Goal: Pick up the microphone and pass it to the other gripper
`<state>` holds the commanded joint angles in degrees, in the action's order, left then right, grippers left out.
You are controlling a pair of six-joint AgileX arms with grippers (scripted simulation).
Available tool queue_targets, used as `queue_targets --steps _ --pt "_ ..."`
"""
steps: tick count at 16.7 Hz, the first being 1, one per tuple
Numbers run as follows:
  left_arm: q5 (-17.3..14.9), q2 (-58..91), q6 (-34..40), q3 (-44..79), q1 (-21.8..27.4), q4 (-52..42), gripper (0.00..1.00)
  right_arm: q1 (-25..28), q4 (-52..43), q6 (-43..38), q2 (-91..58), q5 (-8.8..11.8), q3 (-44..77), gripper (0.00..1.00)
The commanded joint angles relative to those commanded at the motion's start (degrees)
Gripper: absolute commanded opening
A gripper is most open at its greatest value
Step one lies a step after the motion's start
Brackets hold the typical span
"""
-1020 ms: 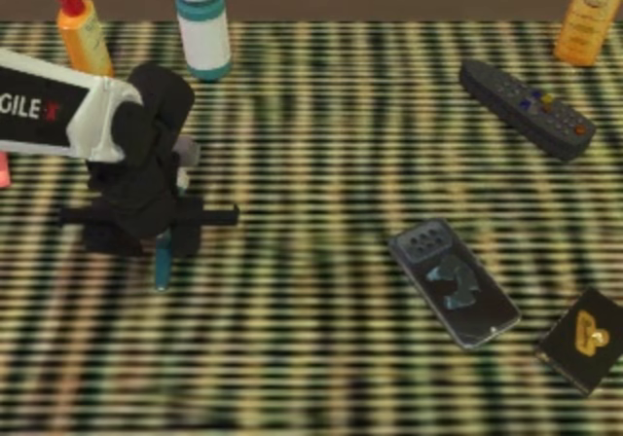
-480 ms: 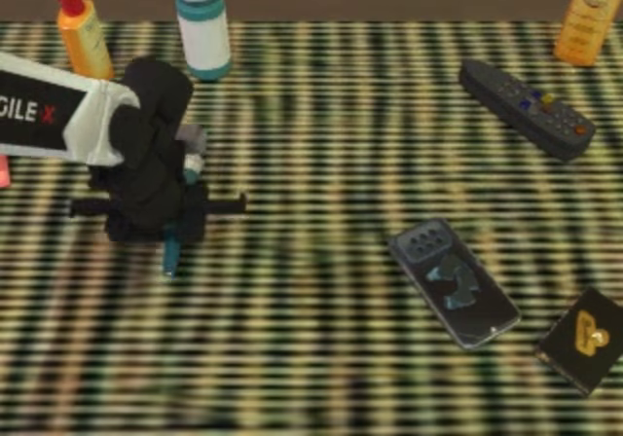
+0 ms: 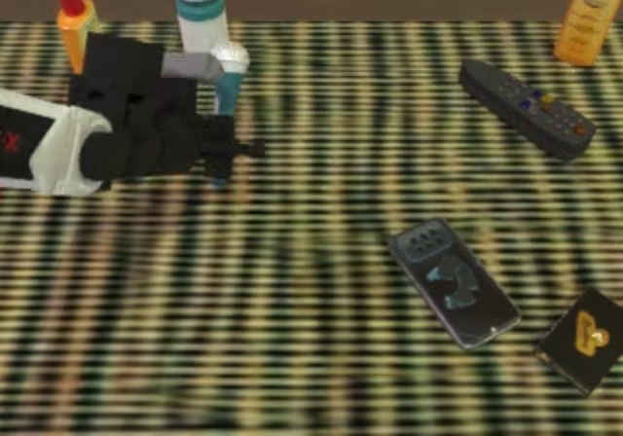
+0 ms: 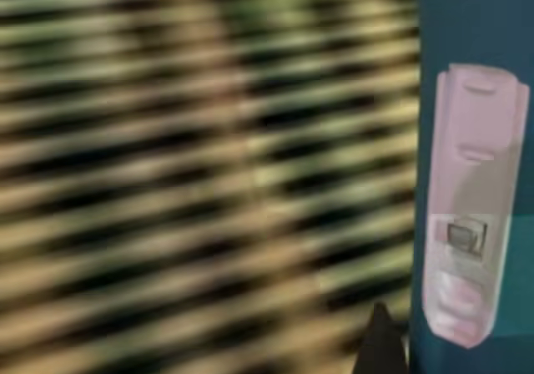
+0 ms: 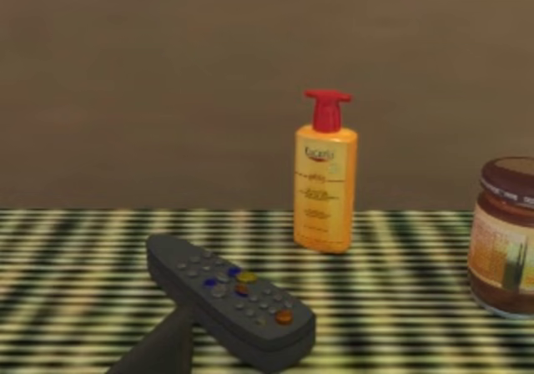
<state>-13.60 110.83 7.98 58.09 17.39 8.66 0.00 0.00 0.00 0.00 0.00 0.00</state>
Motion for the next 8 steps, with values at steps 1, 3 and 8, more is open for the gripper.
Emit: queue_targets --steps 1,3,8 --pt "-2.0 -1.2 -1.0 -1.6 -0.2 5.5 0.00 0.0 0.0 0.0 0.0 0.0 0.0 1.00" --pt "-5.9 -3.6 -3.0 -4.7 -0.6 16.2 0.00 0.0 0.0 0.0 0.0 0.0 0.0 1.00" --pt "-14.0 -10.3 -7.3 -10.9 -1.5 37.0 0.00 0.0 0.0 0.0 0.0 0.0 0.0 1.00"
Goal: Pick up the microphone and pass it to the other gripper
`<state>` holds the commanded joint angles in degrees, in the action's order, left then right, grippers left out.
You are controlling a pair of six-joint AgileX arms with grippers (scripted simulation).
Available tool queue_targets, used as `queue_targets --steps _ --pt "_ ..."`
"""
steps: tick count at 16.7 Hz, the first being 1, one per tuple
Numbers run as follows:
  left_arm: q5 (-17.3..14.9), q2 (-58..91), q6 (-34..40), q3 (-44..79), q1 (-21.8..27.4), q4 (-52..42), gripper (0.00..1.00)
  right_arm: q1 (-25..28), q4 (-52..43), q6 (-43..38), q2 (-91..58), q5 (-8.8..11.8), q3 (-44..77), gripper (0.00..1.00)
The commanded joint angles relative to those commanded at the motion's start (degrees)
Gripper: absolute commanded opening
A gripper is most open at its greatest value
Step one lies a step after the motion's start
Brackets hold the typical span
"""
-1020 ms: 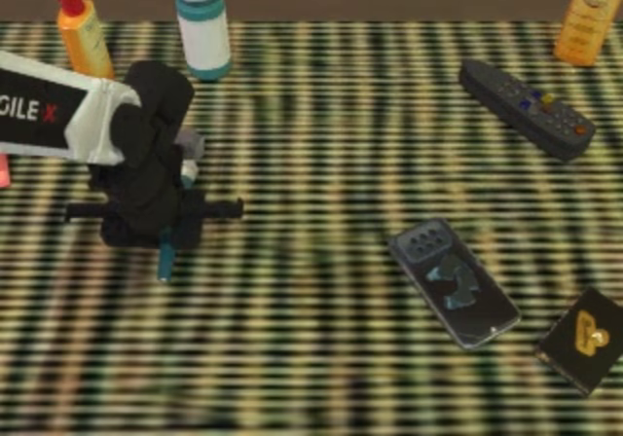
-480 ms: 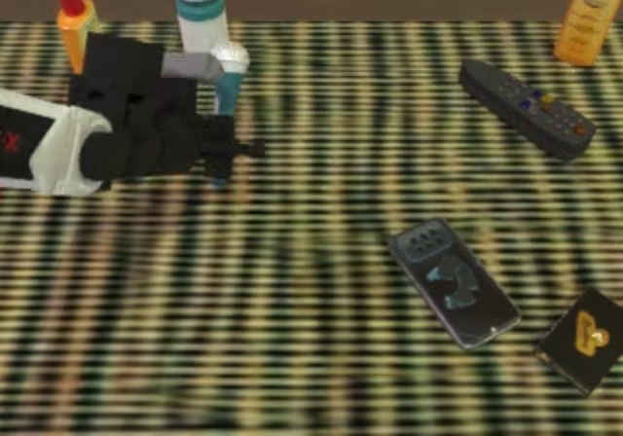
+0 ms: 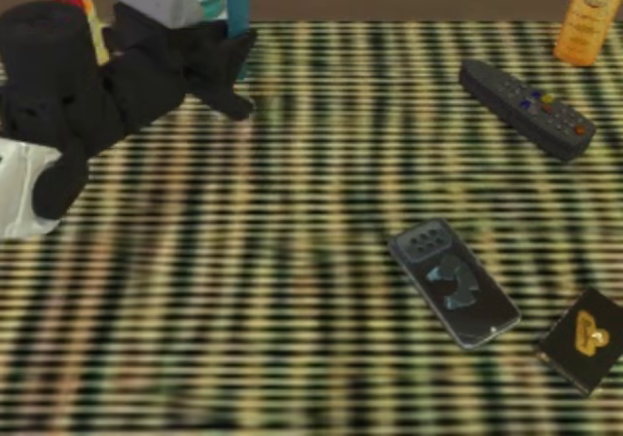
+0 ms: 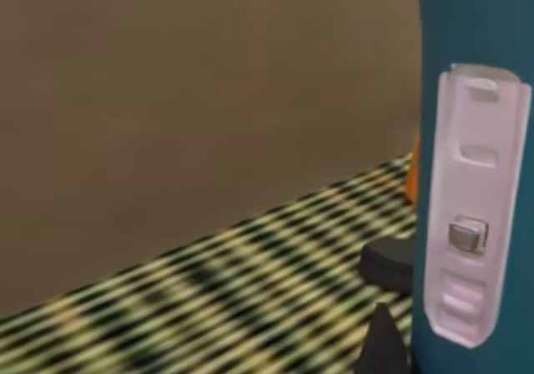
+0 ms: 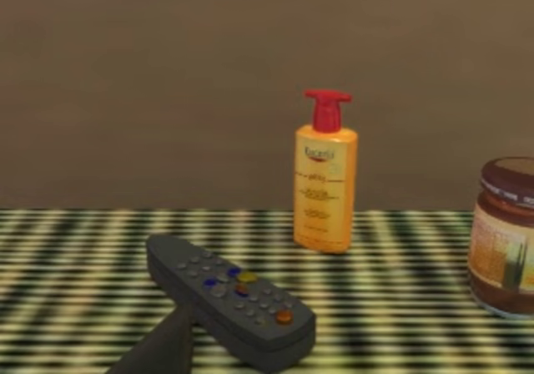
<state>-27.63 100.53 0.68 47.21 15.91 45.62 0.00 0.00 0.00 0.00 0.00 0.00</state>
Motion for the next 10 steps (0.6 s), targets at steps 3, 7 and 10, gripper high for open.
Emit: queue_targets --steps 3,7,10 --pt "-2.5 -2.7 -1.5 -1.9 -0.3 5.5 0.00 0.0 0.0 0.0 0.0 0.0 0.0 1.00" --pt "-2.9 -3.1 -1.7 -2.1 -0.4 6.2 0.00 0.0 0.0 0.0 0.0 0.0 0.0 1.00" --pt "-1.8 -3.2 -1.5 -2.0 0.8 6.2 0.00 0.0 0.0 0.0 0.0 0.0 0.0 1.00"
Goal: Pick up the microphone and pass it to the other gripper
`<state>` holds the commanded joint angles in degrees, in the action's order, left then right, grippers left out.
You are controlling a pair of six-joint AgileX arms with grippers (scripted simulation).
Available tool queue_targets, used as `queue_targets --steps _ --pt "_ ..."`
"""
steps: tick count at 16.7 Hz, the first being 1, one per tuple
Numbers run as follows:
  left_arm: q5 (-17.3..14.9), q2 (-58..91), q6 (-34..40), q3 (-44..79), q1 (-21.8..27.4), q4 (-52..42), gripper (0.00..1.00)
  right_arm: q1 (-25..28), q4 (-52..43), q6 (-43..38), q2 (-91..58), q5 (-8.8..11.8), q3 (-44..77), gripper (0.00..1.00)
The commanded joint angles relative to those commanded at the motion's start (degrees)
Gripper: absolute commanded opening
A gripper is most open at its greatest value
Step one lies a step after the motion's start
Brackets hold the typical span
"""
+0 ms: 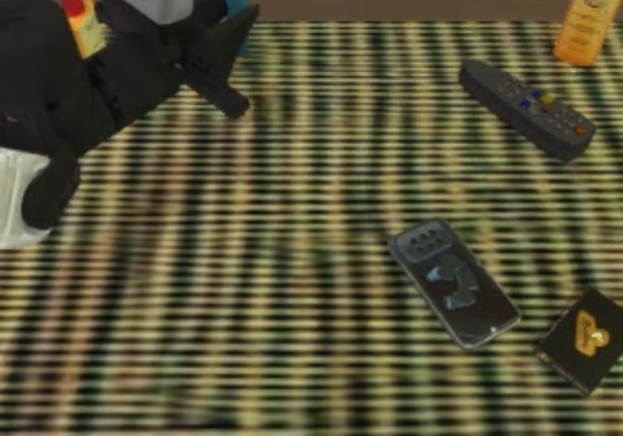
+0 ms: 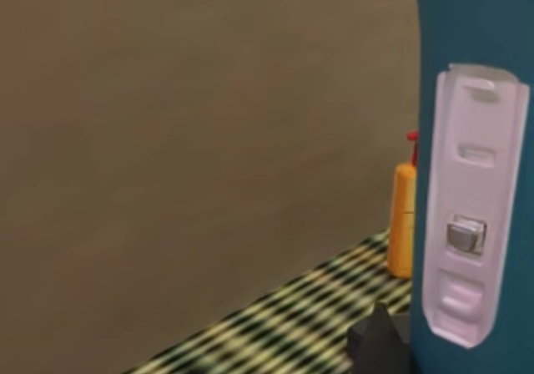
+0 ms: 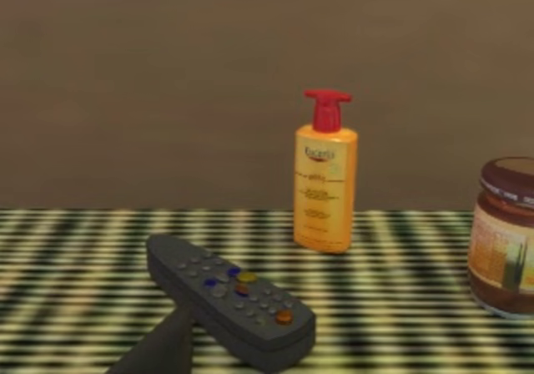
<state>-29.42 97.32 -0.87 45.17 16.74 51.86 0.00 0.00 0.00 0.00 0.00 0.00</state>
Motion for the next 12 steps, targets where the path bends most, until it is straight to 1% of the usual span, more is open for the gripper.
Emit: queue_targets --steps 1,3,8,10,12 --pt "1.3 -0.4 0.3 -0.2 1.2 0.2 0.00 0.0 0.0 0.0 0.0 0.0 0.0 1.00" --pt "5.2 -1.8 1.1 -1.0 4.8 0.9 0.00 0.0 0.0 0.0 0.0 0.0 0.0 1.00" --pt "17.3 -5.9 3.6 -3.4 15.9 2.7 0.00 0.0 0.0 0.0 0.0 0.0 0.0 1.00" --pt "20.0 -7.0 4.3 -4.0 18.6 3.2 0.00 0.0 0.0 0.0 0.0 0.0 0.0 1.00" --pt "20.5 -7.3 4.4 -4.1 19.1 3.3 0.00 0.0 0.0 0.0 0.0 0.0 0.0 1.00"
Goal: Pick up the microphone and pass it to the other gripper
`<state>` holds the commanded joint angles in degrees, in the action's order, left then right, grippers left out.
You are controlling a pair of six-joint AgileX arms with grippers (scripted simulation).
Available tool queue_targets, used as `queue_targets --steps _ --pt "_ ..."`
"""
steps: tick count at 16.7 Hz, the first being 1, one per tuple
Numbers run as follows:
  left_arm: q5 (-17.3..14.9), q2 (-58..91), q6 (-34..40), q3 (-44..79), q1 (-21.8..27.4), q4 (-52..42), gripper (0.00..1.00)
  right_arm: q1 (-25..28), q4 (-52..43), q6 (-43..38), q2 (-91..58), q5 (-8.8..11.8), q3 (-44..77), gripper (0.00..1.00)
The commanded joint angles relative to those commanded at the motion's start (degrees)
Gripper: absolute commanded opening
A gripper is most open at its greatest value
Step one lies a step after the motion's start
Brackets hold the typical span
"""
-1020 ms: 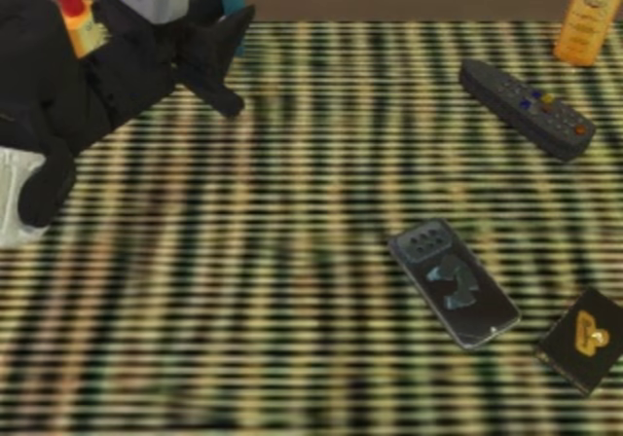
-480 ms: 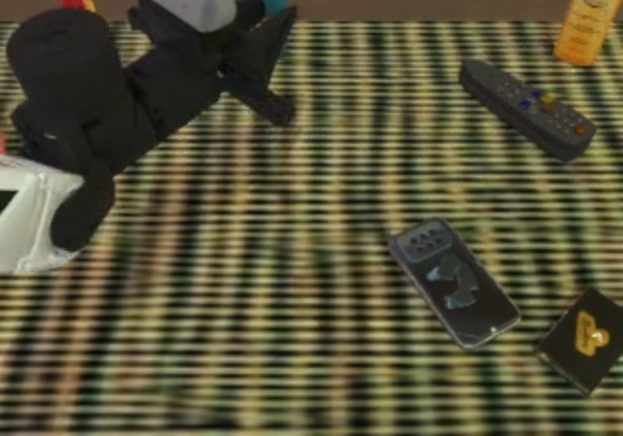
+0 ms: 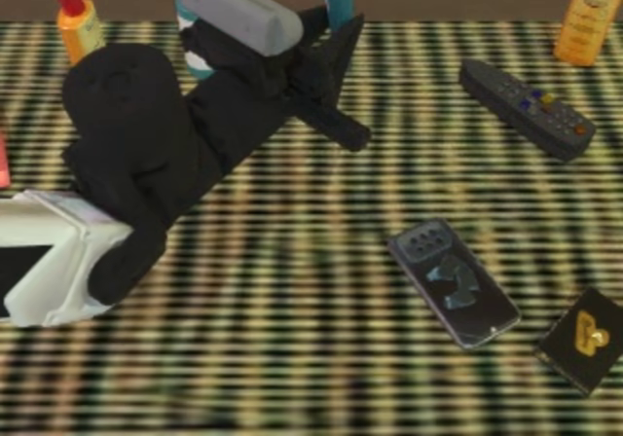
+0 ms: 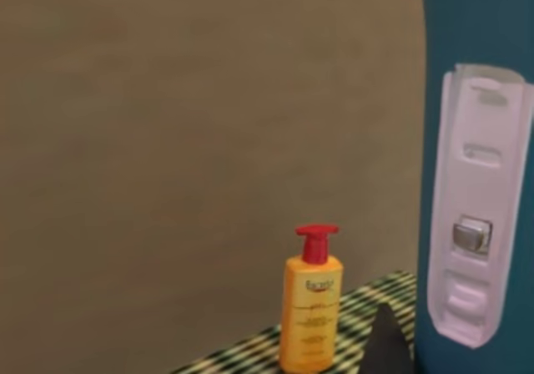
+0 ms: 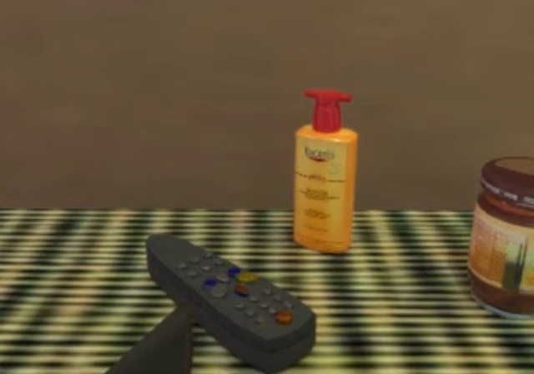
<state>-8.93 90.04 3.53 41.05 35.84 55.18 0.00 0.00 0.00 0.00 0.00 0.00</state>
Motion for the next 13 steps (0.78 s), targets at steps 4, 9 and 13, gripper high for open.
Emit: queue_targets --steps 4,9,13 --pt "-0.1 0.1 0.0 0.1 -0.1 -0.1 0.00 0.0 0.0 0.0 0.0 0.0 0.0 1.00" --pt "0.0 0.0 0.0 0.0 0.0 0.0 0.00 0.0 0.0 0.0 0.0 0.0 0.0 1.00" --pt "0.0 0.0 0.0 0.0 0.0 0.0 0.00 1.9 1.1 0.3 -3.7 1.6 2.1 1.00"
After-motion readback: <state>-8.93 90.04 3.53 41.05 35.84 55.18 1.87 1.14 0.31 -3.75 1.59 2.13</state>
